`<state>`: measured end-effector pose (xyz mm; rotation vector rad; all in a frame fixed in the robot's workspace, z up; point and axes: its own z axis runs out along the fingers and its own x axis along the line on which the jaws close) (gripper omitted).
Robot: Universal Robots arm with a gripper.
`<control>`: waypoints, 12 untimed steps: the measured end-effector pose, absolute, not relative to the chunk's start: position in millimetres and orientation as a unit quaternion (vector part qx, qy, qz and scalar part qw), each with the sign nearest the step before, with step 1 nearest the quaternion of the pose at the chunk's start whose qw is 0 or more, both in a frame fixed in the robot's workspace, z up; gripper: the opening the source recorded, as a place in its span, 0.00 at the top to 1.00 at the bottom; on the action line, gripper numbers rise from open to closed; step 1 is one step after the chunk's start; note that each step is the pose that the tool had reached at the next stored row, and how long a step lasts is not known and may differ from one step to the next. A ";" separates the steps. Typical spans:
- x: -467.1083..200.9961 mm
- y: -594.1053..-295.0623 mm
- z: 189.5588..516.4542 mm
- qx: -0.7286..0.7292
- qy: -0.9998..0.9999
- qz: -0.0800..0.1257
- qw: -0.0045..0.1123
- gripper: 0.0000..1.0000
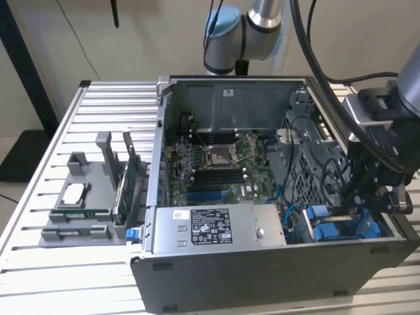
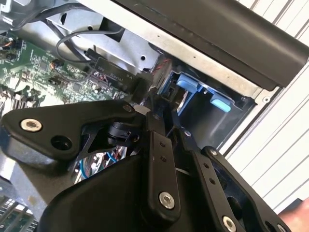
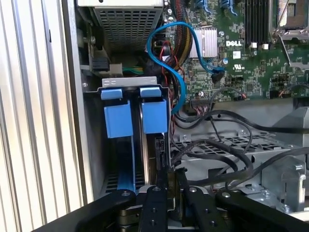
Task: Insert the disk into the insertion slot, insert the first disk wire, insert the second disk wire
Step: 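Insert the first disk wire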
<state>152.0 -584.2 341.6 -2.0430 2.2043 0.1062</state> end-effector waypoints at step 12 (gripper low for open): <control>156.4 -587.3 340.3 -0.678 0.731 0.035 0.067 0.81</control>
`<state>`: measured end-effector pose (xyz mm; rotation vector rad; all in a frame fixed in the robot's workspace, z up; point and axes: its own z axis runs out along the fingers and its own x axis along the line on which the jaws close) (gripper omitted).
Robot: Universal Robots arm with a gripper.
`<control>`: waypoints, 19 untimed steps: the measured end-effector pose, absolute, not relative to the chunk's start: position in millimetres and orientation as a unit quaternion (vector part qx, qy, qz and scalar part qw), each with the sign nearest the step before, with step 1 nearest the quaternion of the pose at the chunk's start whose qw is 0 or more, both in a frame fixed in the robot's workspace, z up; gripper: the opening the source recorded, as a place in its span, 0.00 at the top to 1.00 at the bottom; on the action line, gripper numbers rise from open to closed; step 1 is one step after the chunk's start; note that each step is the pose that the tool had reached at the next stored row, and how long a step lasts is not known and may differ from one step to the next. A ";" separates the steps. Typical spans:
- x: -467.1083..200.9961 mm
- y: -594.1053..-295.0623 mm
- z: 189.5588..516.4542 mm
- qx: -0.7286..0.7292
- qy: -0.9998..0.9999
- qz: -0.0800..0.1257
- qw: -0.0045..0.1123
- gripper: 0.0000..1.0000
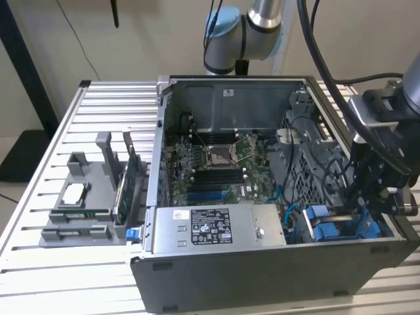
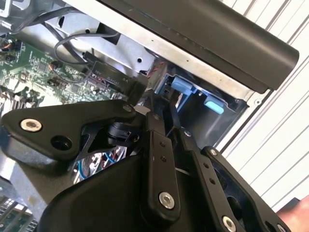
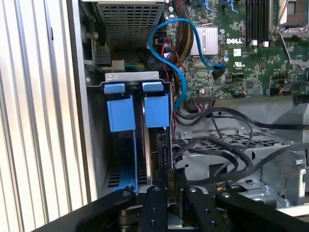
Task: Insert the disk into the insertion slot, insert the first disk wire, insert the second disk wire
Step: 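Insert the first disk wire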
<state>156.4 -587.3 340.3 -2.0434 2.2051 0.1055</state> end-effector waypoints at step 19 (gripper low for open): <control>155.8 -589.5 337.9 -0.678 0.731 0.035 0.067 0.81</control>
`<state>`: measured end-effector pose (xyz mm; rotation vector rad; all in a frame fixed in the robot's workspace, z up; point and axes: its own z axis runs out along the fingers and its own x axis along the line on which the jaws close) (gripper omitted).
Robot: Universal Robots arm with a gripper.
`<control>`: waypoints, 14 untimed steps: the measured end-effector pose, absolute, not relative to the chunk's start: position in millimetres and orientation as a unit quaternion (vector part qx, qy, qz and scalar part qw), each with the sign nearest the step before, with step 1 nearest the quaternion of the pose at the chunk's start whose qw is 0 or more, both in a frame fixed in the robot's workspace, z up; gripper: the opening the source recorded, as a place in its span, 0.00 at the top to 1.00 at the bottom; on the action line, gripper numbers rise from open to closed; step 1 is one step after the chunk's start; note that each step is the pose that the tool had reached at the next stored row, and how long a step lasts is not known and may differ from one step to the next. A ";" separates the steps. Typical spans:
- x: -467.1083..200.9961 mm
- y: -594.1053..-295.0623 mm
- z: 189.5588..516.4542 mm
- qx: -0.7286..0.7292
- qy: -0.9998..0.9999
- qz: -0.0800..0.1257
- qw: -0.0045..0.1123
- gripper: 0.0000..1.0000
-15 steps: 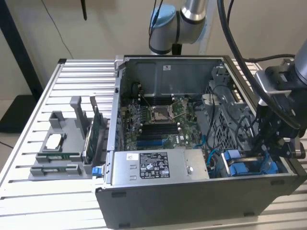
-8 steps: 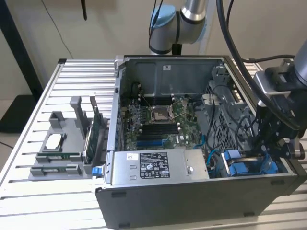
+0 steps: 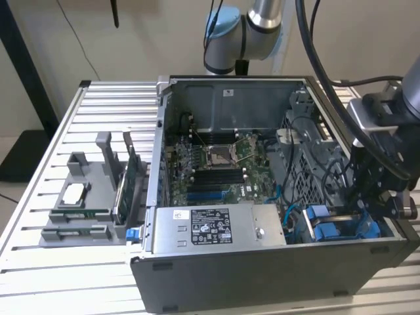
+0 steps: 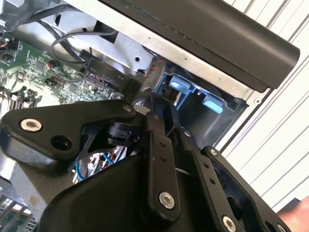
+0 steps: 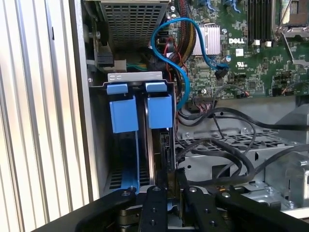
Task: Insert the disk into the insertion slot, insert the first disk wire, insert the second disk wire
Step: 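Insert the first disk wire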
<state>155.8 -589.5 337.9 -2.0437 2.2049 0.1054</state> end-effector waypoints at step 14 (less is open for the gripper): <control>151.3 -587.5 337.7 -0.678 0.731 0.035 0.067 0.81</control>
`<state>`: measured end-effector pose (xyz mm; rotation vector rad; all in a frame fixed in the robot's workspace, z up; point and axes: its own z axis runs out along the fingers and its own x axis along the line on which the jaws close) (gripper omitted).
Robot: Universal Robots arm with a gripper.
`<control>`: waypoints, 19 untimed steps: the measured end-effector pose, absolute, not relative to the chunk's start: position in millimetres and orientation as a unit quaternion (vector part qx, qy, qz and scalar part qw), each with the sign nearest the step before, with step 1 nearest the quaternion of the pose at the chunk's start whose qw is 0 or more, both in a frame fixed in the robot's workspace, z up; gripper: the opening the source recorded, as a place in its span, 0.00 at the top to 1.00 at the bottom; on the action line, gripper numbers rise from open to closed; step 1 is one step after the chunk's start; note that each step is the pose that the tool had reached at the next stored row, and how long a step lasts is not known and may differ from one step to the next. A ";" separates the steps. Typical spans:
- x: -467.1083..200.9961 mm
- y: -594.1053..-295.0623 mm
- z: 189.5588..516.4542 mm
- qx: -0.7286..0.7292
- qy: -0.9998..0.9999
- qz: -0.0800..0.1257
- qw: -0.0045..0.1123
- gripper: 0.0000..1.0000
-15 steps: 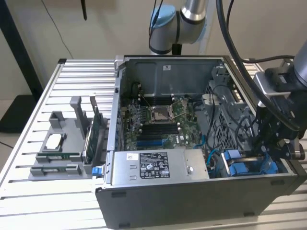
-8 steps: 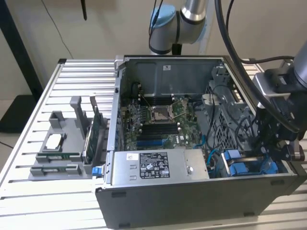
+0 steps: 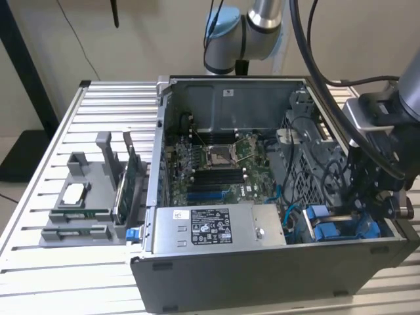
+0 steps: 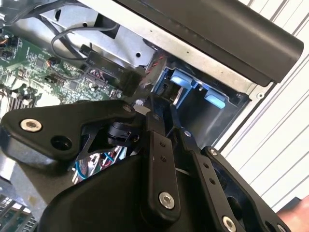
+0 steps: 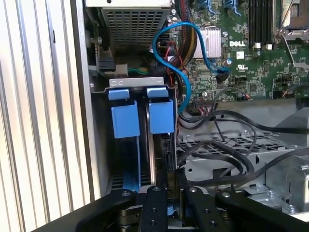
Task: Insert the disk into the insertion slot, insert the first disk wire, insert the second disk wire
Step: 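Insert the first disk wire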
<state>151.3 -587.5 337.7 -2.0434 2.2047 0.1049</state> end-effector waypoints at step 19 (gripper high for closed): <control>154.4 -588.5 335.3 -0.678 0.731 0.034 0.067 0.81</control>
